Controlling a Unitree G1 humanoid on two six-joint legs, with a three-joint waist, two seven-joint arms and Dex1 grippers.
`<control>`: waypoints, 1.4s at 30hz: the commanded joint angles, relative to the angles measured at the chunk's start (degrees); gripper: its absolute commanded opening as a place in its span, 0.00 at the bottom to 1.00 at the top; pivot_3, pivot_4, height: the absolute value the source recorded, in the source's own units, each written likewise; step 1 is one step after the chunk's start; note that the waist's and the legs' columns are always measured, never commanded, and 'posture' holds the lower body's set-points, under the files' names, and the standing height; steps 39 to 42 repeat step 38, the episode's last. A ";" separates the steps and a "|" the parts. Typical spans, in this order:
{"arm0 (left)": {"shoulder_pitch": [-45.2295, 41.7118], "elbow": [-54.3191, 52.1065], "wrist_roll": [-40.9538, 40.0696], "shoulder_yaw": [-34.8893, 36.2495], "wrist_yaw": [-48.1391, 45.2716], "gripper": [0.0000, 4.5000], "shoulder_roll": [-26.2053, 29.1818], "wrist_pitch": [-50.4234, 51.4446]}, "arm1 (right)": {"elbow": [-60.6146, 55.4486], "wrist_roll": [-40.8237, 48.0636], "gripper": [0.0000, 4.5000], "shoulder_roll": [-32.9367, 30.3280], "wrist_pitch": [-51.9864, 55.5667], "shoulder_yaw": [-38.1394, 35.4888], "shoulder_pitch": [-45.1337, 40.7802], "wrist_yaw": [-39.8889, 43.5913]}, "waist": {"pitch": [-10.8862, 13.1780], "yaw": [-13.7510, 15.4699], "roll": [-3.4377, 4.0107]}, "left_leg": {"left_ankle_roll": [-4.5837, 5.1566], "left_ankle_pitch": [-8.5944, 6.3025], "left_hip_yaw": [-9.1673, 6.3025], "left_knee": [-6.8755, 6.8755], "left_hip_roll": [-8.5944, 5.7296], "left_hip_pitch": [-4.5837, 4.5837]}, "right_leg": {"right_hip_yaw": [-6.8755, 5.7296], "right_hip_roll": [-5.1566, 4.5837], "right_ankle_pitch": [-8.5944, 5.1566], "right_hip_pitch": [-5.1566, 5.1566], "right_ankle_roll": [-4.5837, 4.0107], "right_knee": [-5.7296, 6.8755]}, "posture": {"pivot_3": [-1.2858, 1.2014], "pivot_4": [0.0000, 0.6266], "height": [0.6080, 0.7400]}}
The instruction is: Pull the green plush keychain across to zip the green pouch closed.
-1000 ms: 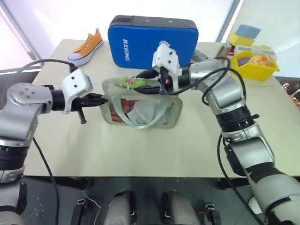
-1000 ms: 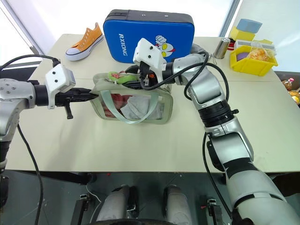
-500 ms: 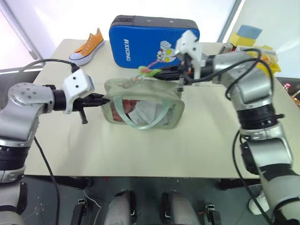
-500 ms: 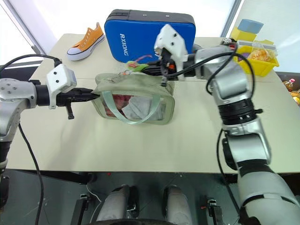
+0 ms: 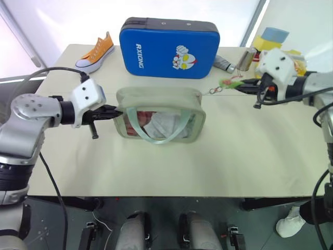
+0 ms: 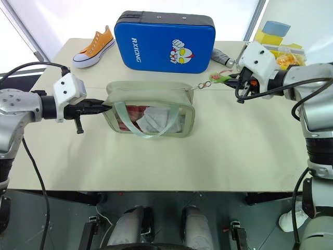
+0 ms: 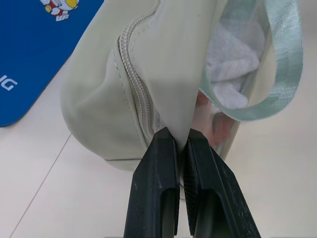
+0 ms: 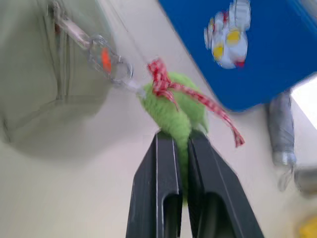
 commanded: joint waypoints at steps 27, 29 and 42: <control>-3.18 2.17 -3.27 3.74 1.45 0.46 -0.46 3.31 | 0.43 -0.46 0.71 6.78 -4.77 3.03 4.37 -0.21 | 0.01 -0.07 0.02 | -0.01 0.00 -0.02 -0.01 0.01 0.11 | 0.01 0.05 0.00 0.09 0.01 0.00 | 0.52 0.24 1.00; -4.80 4.11 -5.20 5.34 0.67 0.67 0.58 5.51 | -0.80 2.82 0.93 3.68 -1.52 1.58 2.14 4.18 | 0.02 -0.09 0.01 | 0.00 0.00 -0.02 -0.01 0.02 0.10 | 0.01 0.05 0.00 0.09 0.01 -0.01 | 0.52 0.24 1.00; -11.18 14.20 -7.22 8.44 -1.98 1.00 5.81 7.41 | -5.83 13.05 1.00 -0.89 9.70 -2.20 -4.54 10.52 | 0.02 -0.43 0.02 | 0.01 -0.01 0.00 -0.06 0.06 0.15 | 0.01 0.08 -0.01 0.07 0.00 0.00 | 0.52 0.24 1.00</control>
